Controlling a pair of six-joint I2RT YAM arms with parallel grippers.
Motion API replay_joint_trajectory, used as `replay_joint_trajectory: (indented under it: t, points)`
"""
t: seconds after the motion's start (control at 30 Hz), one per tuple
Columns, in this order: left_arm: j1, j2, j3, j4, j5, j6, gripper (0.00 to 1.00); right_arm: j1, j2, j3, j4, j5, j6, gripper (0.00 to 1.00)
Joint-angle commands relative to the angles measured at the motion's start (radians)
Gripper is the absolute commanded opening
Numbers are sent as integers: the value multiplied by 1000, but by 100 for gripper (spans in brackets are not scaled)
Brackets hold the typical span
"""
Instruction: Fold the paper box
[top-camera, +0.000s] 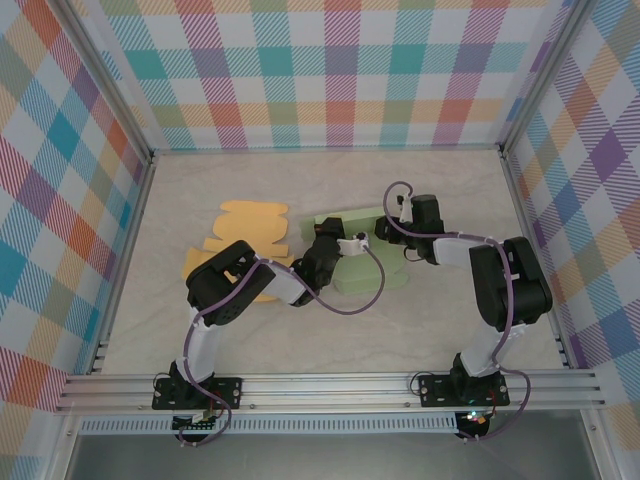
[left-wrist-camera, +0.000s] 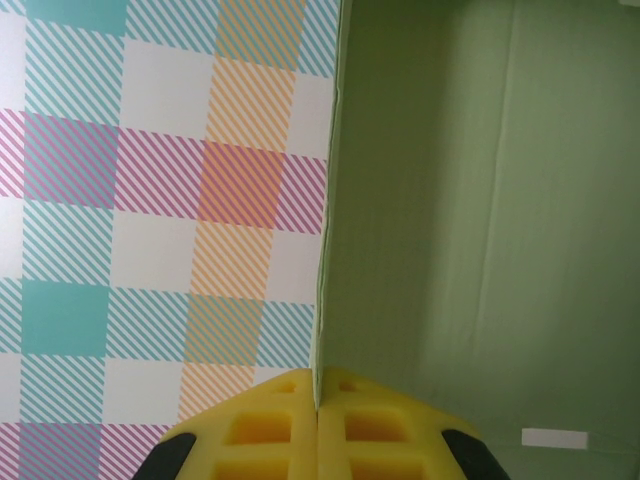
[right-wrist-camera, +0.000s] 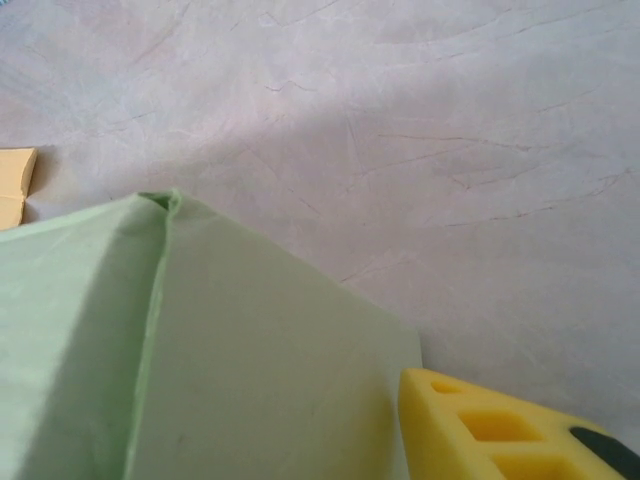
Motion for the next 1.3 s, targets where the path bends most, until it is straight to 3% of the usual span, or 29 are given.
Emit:
replay_joint_trajectory:
  t: [0.0,0.13,0.23,0.4,0.53,0.6,0.73,1.03,1.17,1.27]
  points:
    - [-13,25,14,-42,64,-34,0,3,30,18,72,41,-23,39]
    - [-12,17,20,-45,64,-65,0,3,40,11,78,55,-23,27]
    - [-14,-9,34,-59,32,-121,0,6,28,-9,84,79,-21,24]
    - [-14,-116,40,-155,-30,-305,20,9,-21,-51,77,121,-29,20]
    - [-15,-250,13,-291,-37,-509,46,16,-61,-73,54,145,-36,16]
    - [-18,-328,-5,-362,-31,-613,54,19,-81,-81,32,157,-41,14]
    - [-18,-513,-50,-506,3,-854,99,30,-141,-92,-18,176,-49,12]
    - [30,-878,-74,-950,-45,-1438,100,39,-308,-106,-219,206,-68,0]
    - [95,-943,-103,-1058,91,-1620,100,39,-371,-126,-291,176,-70,0]
    - [106,-929,-92,-1112,158,-1684,100,39,-399,-132,-324,158,-84,0]
